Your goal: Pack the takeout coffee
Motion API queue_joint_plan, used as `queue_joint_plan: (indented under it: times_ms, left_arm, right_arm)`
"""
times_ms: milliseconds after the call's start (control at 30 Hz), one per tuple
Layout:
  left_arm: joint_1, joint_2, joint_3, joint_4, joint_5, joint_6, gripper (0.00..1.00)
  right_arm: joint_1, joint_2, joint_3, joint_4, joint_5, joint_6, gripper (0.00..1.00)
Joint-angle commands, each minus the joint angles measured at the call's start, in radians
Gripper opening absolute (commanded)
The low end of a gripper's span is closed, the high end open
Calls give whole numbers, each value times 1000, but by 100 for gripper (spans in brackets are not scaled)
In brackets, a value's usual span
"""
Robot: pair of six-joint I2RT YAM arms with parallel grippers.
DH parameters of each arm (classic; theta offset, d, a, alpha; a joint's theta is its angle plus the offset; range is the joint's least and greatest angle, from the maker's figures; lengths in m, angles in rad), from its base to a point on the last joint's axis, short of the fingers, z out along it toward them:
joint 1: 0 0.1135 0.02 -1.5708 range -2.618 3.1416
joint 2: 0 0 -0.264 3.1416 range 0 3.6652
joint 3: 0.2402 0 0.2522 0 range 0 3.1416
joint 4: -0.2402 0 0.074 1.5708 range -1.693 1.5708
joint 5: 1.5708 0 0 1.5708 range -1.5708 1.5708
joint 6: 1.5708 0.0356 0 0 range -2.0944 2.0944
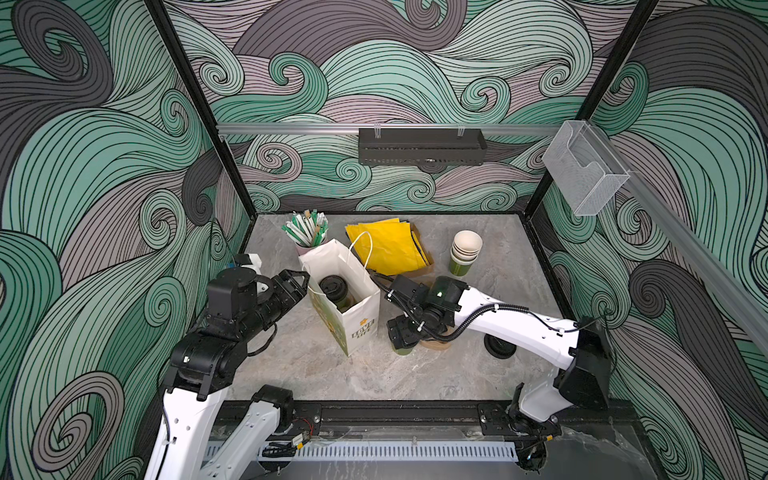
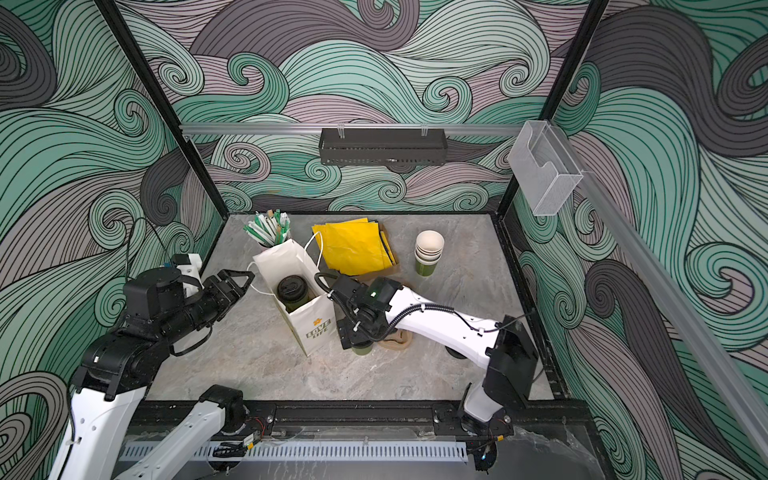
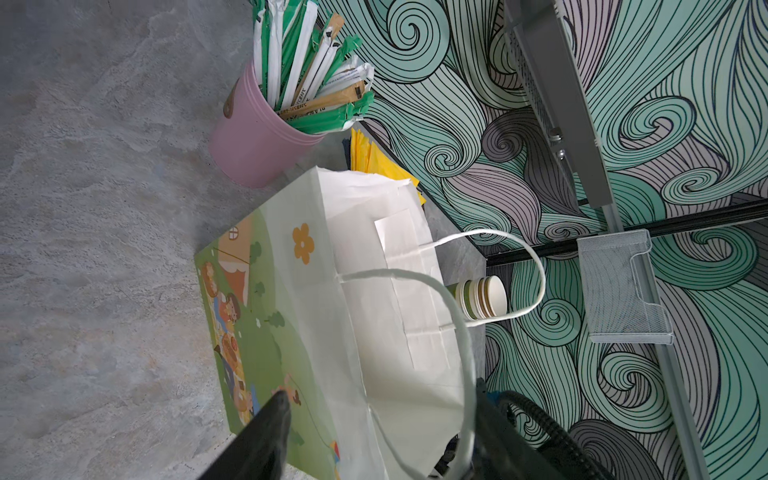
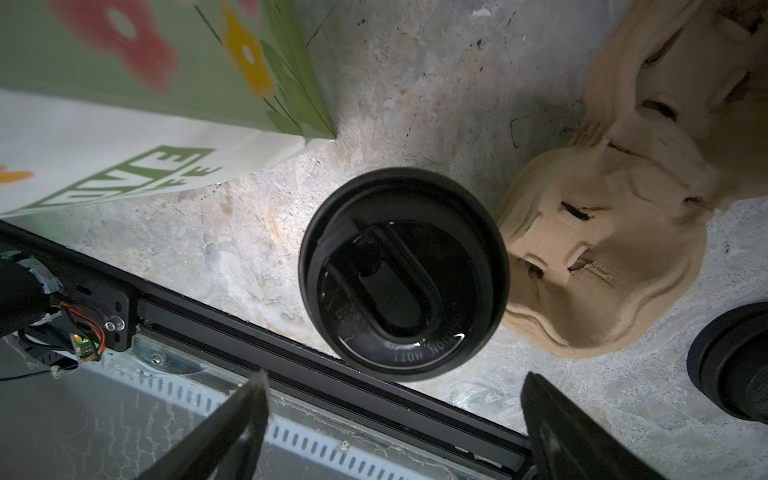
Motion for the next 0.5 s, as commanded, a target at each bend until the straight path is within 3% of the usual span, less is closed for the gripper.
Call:
queue_joint_plan:
  times_ms: [0,467]
  left_arm:
    - [-4,-10,30,-6,-24,27,69]
    - [-3,-16,20,3,-16,34,67]
  right_arm:
    - [8,9,32,-42,44,-32,95]
    - [5,67,48,-24,93,9,85]
